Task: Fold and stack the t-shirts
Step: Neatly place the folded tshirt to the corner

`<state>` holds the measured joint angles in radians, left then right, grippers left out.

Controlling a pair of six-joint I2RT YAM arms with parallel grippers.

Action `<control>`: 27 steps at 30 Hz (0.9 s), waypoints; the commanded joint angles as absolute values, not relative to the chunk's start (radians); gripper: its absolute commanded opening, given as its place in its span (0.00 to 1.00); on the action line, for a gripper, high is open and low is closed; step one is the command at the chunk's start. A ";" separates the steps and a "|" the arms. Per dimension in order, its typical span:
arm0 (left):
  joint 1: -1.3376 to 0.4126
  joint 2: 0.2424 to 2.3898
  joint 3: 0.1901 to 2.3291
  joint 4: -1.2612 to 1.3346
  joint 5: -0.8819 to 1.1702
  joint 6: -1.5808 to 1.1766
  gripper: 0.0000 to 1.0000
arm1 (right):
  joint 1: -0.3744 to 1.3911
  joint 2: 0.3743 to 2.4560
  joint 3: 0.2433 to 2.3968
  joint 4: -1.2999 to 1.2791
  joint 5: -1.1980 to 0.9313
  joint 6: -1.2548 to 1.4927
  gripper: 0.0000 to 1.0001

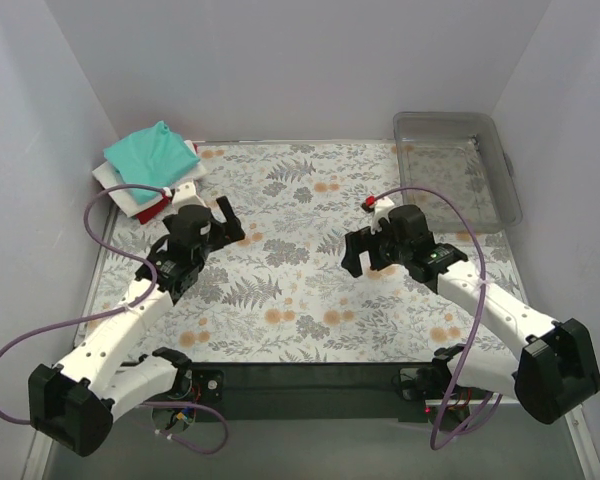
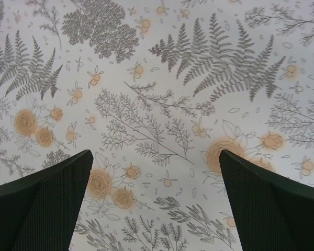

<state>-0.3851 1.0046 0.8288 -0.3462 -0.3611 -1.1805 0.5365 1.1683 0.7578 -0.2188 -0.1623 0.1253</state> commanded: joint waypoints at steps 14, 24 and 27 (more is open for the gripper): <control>-0.532 0.882 0.745 -0.328 -0.414 -1.247 0.98 | 0.408 0.933 0.784 -0.209 0.132 0.166 0.98; -0.532 0.842 0.735 -0.305 -0.379 -1.227 0.98 | 0.403 0.902 0.772 -0.219 0.135 0.172 0.98; -0.532 0.824 0.718 -0.287 -0.368 -1.210 0.97 | 0.403 0.902 0.772 -0.219 0.141 0.172 0.98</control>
<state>-0.5270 0.8589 0.7326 -0.3126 -0.3752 -1.2339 0.4065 0.9199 0.7708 -0.2363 0.1158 0.1619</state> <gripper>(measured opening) 0.977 0.985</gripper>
